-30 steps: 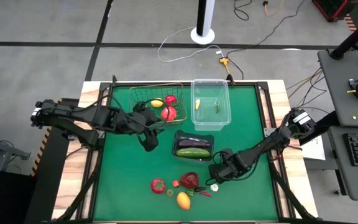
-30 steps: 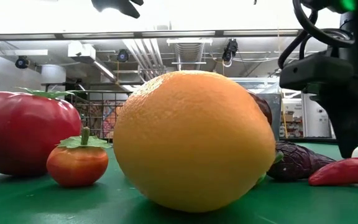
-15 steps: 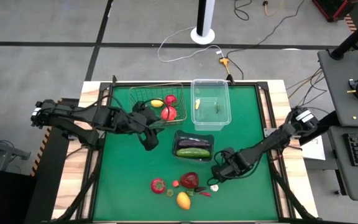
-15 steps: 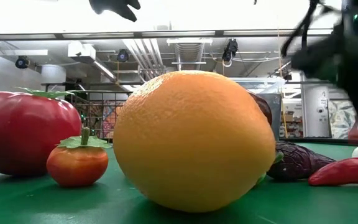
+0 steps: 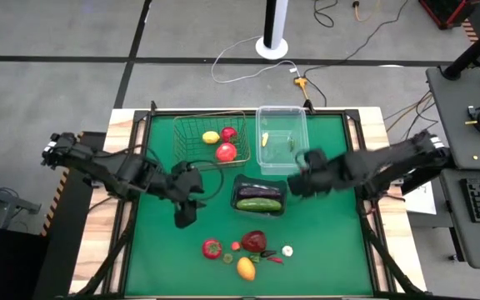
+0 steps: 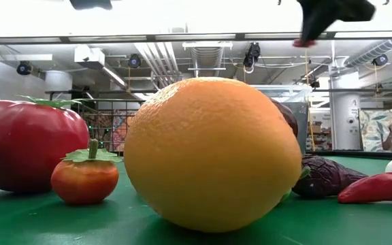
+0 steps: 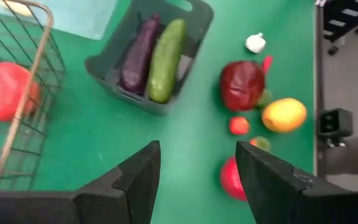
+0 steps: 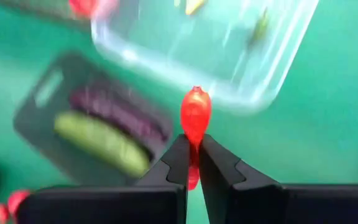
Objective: Sort produce into baskets
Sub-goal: Put the orange chili pepper into the transparent bin, then put the tomato into the wire basket
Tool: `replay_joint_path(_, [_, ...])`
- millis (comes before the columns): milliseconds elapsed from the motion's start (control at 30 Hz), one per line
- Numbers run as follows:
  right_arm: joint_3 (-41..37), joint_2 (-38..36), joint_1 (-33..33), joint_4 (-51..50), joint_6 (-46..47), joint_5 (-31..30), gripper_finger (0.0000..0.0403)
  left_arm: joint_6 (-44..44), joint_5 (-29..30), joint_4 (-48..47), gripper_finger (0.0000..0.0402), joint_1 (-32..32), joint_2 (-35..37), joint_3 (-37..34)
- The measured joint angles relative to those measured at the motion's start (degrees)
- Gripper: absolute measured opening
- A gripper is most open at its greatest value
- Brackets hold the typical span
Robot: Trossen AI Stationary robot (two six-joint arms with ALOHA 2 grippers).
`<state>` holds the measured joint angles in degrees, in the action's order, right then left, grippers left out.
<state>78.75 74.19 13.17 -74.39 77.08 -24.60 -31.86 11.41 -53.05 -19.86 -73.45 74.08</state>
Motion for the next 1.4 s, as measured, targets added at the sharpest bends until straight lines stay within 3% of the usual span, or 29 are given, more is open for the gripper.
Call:
replay_joint_path(233, [3.4,-0.8,-14.9,3.4,-19.9,-1.1,0.0018,-8.1,3.1,-1.4,0.0191,-4.6,0.0,0.0])
replay_joint_path(467, [3.6,0.9,-23.6,8.2,-29.8,2.5,0.0018,-14.7,4.4,-3.1,0.0191,-7.6,0.0,0.0])
replay_joint_path(667, [3.6,3.8,-25.8,9.5,-31.0,2.6,0.0032,-17.0,6.0,-3.3,0.0191,-8.3,0.0,0.0])
replay_joint_path(1067, [3.6,5.8,-26.5,9.6,-31.9,3.6,0.0146,-17.4,7.6,-3.2,0.0191,-8.2,0.0,0.0])
replay_joint_path(1267, [3.6,4.8,-26.5,9.8,-31.9,3.7,0.0178,-18.1,4.2,-3.2,0.0192,-9.6,0.0,0.0])
replay_joint_path(1400, [3.6,4.7,-26.4,9.8,-31.9,4.0,0.0190,-18.2,5.2,-3.1,0.0192,-12.6,-0.5,0.0])
